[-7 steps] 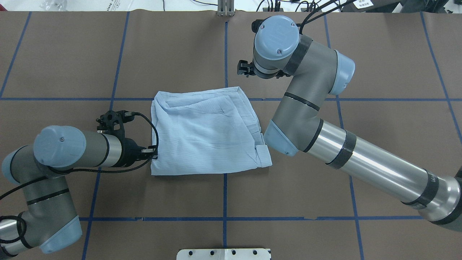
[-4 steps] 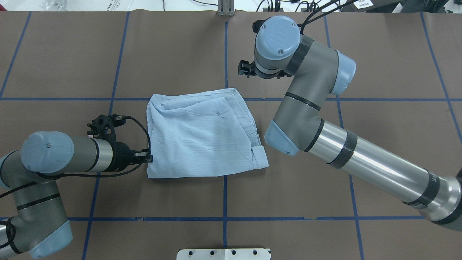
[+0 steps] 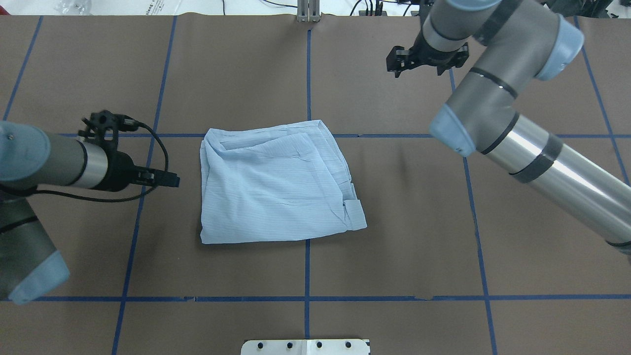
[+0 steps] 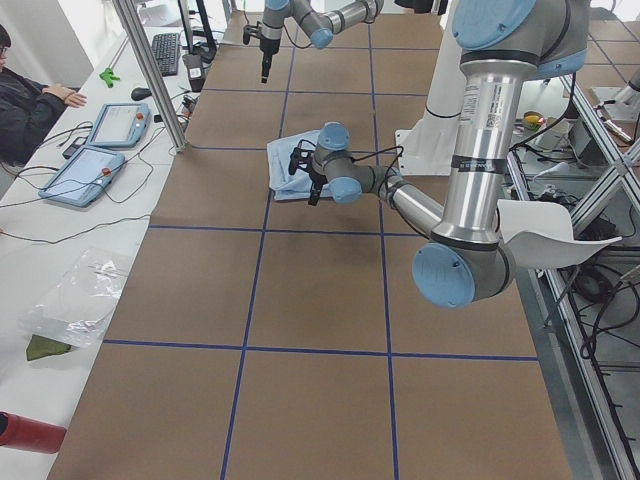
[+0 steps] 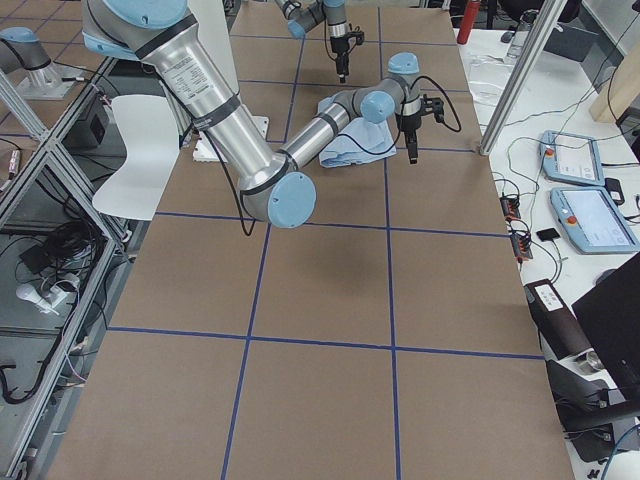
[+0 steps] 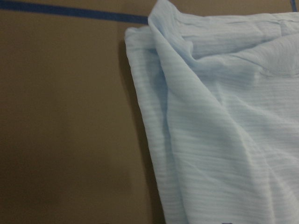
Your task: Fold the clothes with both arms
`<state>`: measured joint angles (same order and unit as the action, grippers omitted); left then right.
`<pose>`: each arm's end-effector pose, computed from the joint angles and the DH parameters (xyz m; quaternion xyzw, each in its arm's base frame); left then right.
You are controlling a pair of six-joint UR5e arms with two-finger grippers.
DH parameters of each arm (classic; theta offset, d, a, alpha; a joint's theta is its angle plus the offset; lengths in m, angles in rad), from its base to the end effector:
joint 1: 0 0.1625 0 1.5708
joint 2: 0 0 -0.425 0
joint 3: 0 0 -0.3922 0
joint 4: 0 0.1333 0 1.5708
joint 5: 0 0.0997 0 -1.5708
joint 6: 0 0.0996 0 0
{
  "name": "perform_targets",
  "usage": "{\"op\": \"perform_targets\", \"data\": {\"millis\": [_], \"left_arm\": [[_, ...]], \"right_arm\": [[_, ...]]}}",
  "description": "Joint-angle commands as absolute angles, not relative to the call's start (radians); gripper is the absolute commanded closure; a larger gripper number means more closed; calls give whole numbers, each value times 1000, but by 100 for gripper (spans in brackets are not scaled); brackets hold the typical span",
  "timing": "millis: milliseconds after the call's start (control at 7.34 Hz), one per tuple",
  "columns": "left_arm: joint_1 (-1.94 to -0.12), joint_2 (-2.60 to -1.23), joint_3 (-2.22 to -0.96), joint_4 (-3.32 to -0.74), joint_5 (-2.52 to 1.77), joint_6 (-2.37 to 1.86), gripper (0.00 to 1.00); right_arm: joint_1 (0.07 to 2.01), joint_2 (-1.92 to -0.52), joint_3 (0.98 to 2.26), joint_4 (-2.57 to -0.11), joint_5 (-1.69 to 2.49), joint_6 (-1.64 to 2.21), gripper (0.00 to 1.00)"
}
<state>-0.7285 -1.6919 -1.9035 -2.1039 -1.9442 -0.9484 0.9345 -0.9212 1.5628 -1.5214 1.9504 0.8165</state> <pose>0.3355 -0.4293 0.3804 0.1634 0.4655 0.0419 0.8688 -0.3426 -0.6260 0.2740 0.1307 -0.3536 0.0195 0.9260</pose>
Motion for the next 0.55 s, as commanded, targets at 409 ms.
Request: {"op": "perform_targets", "data": {"millis": [409], "left_arm": [[-1347,-1488,-1933,-1881,-2095,11,0]], "right_arm": [[1292,-1393,1752,-1522,2193,153,0]]}}
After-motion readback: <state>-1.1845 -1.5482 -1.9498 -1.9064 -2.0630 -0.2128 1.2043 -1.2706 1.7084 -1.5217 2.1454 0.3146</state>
